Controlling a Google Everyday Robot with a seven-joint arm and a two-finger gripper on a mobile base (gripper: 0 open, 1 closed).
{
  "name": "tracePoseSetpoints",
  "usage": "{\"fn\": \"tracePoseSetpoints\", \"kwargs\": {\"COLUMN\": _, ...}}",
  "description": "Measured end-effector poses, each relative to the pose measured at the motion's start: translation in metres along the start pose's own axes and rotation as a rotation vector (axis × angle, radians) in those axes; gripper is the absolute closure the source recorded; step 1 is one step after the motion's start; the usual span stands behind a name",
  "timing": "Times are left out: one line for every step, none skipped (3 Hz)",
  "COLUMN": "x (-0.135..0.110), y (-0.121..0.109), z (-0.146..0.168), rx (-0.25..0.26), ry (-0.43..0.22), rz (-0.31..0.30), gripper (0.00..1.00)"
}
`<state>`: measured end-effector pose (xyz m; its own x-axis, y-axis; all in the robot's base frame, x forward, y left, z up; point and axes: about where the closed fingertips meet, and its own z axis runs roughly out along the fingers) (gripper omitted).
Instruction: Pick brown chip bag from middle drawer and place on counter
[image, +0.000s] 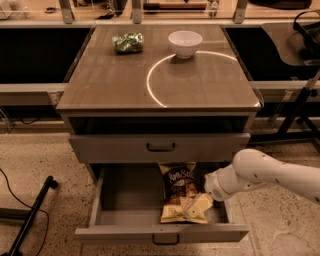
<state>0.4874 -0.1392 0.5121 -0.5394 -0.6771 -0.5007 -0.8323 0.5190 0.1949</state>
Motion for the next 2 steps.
{"fn": "tracePoseSetpoints", "kwargs": {"x": 0.011, "y": -0.021, "z": 0.027, "rx": 0.002, "ry": 0.004, "rz": 0.049, "gripper": 0.0}}
{"fn": "tracePoseSetpoints", "kwargs": {"x": 0.017, "y": -0.039, "z": 0.058, "rx": 0.001, "ry": -0.004, "rz": 0.092, "gripper": 0.0}}
